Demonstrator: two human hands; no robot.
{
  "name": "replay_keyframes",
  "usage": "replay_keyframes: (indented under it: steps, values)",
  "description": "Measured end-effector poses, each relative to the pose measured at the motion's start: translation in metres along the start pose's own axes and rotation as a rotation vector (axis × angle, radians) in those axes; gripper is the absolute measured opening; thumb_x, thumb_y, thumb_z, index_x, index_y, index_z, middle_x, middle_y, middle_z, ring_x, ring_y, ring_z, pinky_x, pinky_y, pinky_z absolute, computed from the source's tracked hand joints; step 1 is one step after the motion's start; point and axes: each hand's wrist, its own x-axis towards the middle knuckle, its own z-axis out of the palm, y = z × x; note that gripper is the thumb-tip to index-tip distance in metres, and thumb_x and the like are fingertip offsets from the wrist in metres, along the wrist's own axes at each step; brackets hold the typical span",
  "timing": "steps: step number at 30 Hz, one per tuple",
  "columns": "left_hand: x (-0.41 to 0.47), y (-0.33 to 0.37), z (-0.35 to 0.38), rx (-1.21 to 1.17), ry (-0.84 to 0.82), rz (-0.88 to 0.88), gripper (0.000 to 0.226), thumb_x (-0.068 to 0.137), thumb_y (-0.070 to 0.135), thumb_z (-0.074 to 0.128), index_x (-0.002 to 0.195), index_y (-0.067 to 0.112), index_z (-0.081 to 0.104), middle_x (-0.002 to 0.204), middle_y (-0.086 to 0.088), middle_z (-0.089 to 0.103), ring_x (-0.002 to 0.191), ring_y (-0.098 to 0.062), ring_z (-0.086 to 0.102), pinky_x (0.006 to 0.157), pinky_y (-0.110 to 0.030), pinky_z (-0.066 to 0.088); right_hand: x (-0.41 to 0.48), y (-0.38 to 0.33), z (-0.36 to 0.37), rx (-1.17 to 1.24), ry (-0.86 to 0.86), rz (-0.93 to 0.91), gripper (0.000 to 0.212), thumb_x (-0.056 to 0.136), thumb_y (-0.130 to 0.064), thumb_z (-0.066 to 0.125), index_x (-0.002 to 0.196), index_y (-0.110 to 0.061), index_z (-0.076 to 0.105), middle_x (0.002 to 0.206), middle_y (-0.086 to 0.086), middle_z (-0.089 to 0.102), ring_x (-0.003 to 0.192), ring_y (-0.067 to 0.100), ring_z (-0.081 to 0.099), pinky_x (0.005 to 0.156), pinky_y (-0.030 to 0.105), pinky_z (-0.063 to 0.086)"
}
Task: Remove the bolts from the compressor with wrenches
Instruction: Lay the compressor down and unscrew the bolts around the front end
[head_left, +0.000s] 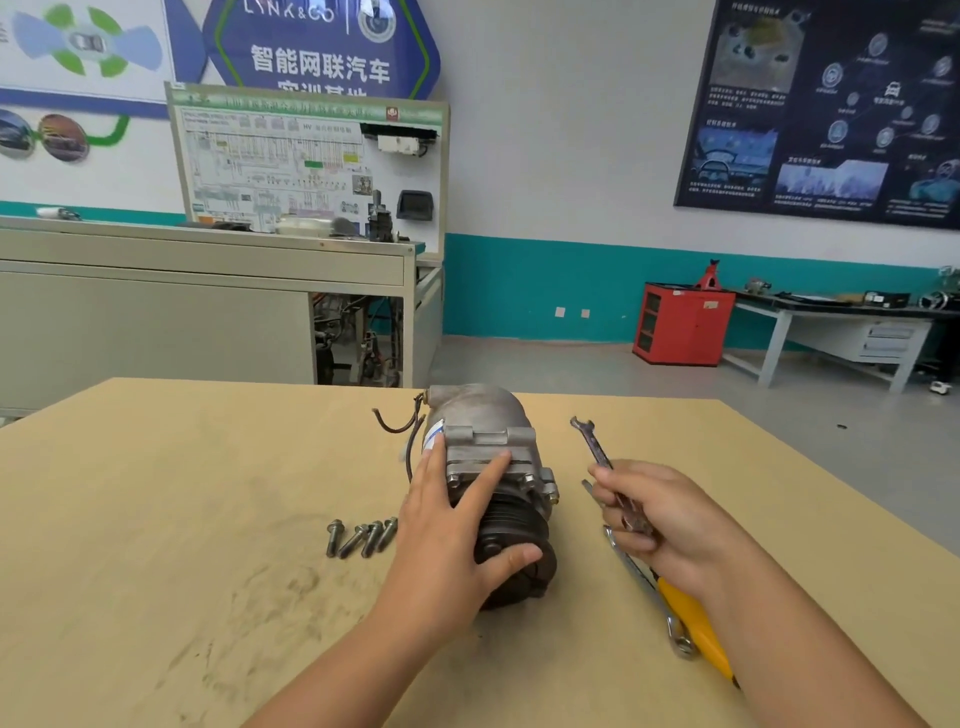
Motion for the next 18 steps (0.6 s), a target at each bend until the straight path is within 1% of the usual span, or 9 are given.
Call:
replay_keyframes:
  steps: [2,4,6,8,11,13,15,16,18]
  values:
    - [0.002,-0.004,-0.001,-0.016,-0.016,0.006,0.072,0.068,0.073,0.044,0.118,0.073,-0.007,0.152,0.015,-0.026,0.142,-0.007,-0.020,0.116,-0.034,0.001,-0.002,-0.002,0.009,0.011,0.034,-0.140,0.013,0.095,-0.008,0.049,0.081,-0.008,0.052,0.060,0.000,0.050,0.040,0.006,0.030,0.034,0.016,0.025]
    - [0.005,-0.007,-0.003,-0.032,-0.038,0.011,0.073,0.068,0.073,0.046,0.118,0.074,-0.007,0.151,0.019,-0.027,0.141,-0.005,-0.019,0.117,-0.035,0.001,-0.004,-0.006,0.017,-0.053,0.093,-0.347,0.009,0.095,-0.013,0.048,0.087,-0.010,0.051,0.062,-0.001,0.059,0.038,0.006,0.037,0.036,0.018,0.032]
    - [0.007,-0.010,-0.004,-0.048,-0.050,0.021,0.074,0.065,0.075,0.045,0.118,0.075,-0.007,0.149,0.022,-0.027,0.141,-0.003,-0.019,0.118,-0.037,0.003,-0.007,-0.011,0.025,-0.082,0.086,-0.528,0.009,0.095,-0.016,0.047,0.086,-0.014,0.049,0.066,-0.001,0.065,0.041,0.010,0.049,0.035,0.019,0.034]
    - [0.008,-0.013,-0.004,-0.063,-0.045,0.033,0.074,0.060,0.081,0.040,0.118,0.076,-0.005,0.147,0.027,-0.027,0.140,0.000,-0.018,0.118,-0.037,0.004,-0.008,-0.014,0.032,-0.147,0.060,-0.644,0.009,0.090,-0.024,0.048,0.085,-0.017,0.049,0.072,-0.001,0.068,0.047,0.015,0.058,0.036,0.019,0.036]
    - [0.008,-0.014,-0.002,-0.075,-0.031,0.040,0.076,0.058,0.082,0.041,0.118,0.077,-0.006,0.144,0.029,-0.026,0.138,0.004,-0.017,0.116,-0.034,0.003,-0.006,-0.015,0.040,-0.254,0.032,-0.721,0.009,0.082,-0.031,0.053,0.082,-0.023,0.053,0.077,-0.001,0.069,0.052,0.016,0.063,0.041,0.020,0.043]
    - [0.009,-0.014,-0.002,-0.096,-0.026,0.028,0.079,0.060,0.078,0.048,0.119,0.075,-0.005,0.149,0.025,-0.024,0.139,0.003,-0.017,0.117,-0.034,0.004,-0.002,-0.012,0.043,-0.321,0.014,-0.732,0.005,0.085,-0.025,0.056,0.081,-0.023,0.054,0.077,-0.001,0.069,0.054,0.016,0.064,0.045,0.020,0.045]
    - [0.009,-0.014,-0.001,-0.111,-0.020,0.017,0.085,0.064,0.073,0.057,0.121,0.071,-0.007,0.151,0.023,-0.023,0.140,0.001,-0.016,0.117,-0.035,0.005,0.002,-0.010,0.043,-0.410,0.004,-0.730,0.012,0.089,-0.014,0.058,0.081,-0.023,0.055,0.077,-0.001,0.069,0.055,0.015,0.064,0.049,0.018,0.045]
    - [0.008,-0.014,-0.001,-0.107,-0.019,0.013,0.088,0.065,0.072,0.058,0.122,0.069,-0.009,0.151,0.023,-0.023,0.140,0.001,-0.015,0.118,-0.036,0.005,0.004,-0.008,0.043,-0.449,0.003,-0.728,0.015,0.089,-0.012,0.058,0.080,-0.024,0.056,0.076,0.000,0.068,0.056,0.014,0.063,0.050,0.017,0.044]
    - [0.008,-0.014,-0.002,-0.096,-0.017,0.009,0.088,0.061,0.077,0.052,0.122,0.067,-0.010,0.151,0.024,-0.022,0.139,0.002,-0.014,0.119,-0.037,0.006,0.006,-0.007,0.042,-0.514,0.012,-0.734,0.017,0.089,-0.013,0.059,0.080,-0.026,0.056,0.073,0.001,0.068,0.055,0.012,0.063,0.051,0.016,0.043]
